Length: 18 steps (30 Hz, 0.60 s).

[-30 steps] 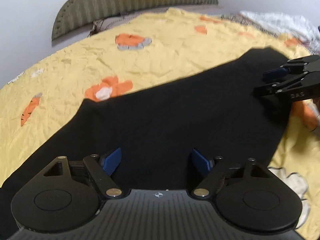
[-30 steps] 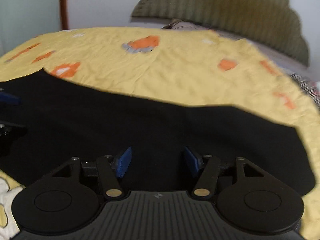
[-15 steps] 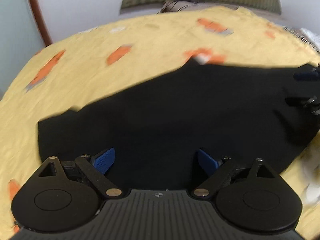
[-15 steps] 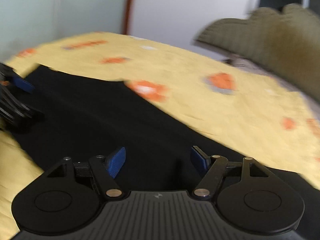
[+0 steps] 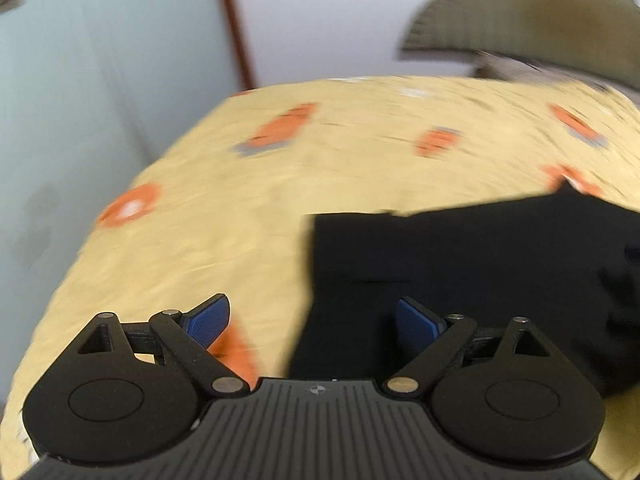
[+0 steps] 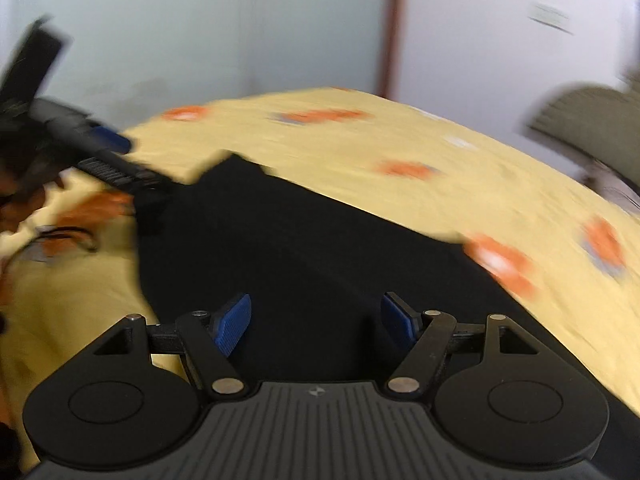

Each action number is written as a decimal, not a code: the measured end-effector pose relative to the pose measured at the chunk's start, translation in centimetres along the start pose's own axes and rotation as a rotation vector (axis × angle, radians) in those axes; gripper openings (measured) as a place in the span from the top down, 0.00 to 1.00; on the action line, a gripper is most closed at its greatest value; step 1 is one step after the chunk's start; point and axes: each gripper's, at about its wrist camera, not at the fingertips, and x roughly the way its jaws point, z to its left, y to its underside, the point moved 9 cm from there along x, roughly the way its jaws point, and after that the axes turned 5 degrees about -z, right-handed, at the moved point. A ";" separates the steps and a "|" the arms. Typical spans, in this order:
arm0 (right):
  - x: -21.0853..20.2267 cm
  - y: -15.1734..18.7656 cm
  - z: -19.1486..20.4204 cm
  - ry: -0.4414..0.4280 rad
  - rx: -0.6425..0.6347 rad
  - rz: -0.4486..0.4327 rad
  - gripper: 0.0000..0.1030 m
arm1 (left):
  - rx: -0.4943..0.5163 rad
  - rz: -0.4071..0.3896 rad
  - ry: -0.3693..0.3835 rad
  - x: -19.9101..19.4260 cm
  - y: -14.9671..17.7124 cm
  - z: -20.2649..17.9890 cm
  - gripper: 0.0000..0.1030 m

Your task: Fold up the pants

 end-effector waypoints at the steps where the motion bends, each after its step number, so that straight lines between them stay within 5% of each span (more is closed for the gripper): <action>1: 0.8 -0.7 1.5 -0.045 -0.028 -0.013 0.31 | -0.017 -0.004 -0.024 -0.4 -0.1 1.3 0.10; 5: 3.9 -2.6 6.3 -0.147 -0.146 -0.029 0.32 | -0.071 -0.021 -0.086 -1.5 -0.4 4.4 0.10; 11: 9.8 -1.7 7.3 -0.130 -0.208 0.084 0.32 | -0.118 -0.027 -0.088 -2.2 -0.3 5.1 0.10; 15: 6.9 -2.5 6.1 -0.162 -0.069 0.033 0.32 | -0.123 -0.047 -0.043 -2.7 -0.7 3.6 0.10; 18: 3.1 -2.1 4.1 -0.094 -0.040 -0.023 0.31 | -0.104 -0.063 0.028 -2.5 -1.6 0.7 0.10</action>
